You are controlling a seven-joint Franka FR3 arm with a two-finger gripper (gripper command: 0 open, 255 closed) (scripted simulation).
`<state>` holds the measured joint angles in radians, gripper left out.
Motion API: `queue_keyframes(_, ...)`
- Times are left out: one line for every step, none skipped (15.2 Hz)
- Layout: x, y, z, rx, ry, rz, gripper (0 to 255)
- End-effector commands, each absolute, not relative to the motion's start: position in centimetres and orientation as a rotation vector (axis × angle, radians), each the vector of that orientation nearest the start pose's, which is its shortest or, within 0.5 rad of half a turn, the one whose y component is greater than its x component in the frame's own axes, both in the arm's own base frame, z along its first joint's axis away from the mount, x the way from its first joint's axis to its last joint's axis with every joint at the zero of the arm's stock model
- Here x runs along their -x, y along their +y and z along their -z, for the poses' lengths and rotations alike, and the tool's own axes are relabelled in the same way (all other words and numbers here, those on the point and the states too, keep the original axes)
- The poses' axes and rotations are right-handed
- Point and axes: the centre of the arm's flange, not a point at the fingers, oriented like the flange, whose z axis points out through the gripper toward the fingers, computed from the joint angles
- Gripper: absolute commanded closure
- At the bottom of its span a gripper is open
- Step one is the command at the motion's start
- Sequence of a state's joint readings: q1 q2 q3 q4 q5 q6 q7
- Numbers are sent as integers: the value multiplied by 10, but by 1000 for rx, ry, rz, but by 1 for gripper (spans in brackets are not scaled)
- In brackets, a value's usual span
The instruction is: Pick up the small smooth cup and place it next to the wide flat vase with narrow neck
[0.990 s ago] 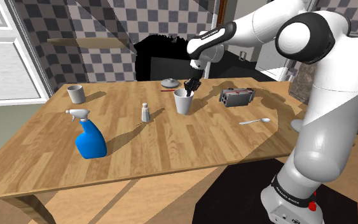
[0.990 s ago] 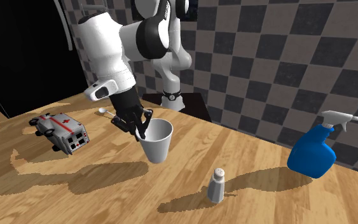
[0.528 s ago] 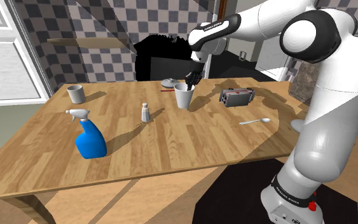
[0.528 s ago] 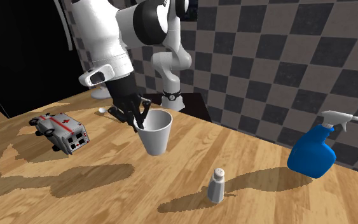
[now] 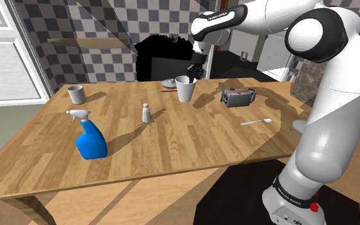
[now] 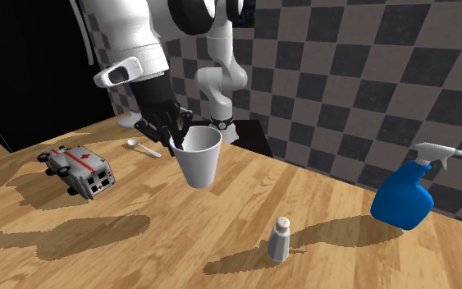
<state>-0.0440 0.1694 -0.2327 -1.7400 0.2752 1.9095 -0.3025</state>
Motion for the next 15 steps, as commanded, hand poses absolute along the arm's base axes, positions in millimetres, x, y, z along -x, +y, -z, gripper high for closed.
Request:
queue_keyframes(-597,-140,-489,2929,91,101,255)
queue_keyframes(-597,-140,-494,2929,91,101,255)
queue_keyframes(-597,-140,-499,2929,91,101,255)
queue_keyframes(-597,-140,-504,2929,91,101,255)
queue_keyframes(-597,-140,-510,2929,91,101,255)
queue_keyframes(-597,-140,-515,2929,91,101,255)
queue_keyframes(-597,-140,-520,2929,91,101,255)
queue_keyframes(-597,-140,-526,2929,91,101,255)
queue_keyframes(-597,-140,-531,2929,91,101,255)
queue_keyframes(-597,-140,-536,2929,91,101,255)
queue_keyframes(-597,-140,-541,2929,91,101,255)
queue_keyframes(-597,-140,-547,2929,91,101,255)
queue_keyframes(-597,-140,-551,2929,91,101,255)
queue_keyframes(-586,-149,-551,2929,91,101,255)
queue_keyframes(-576,-157,-551,2929,91,101,255)
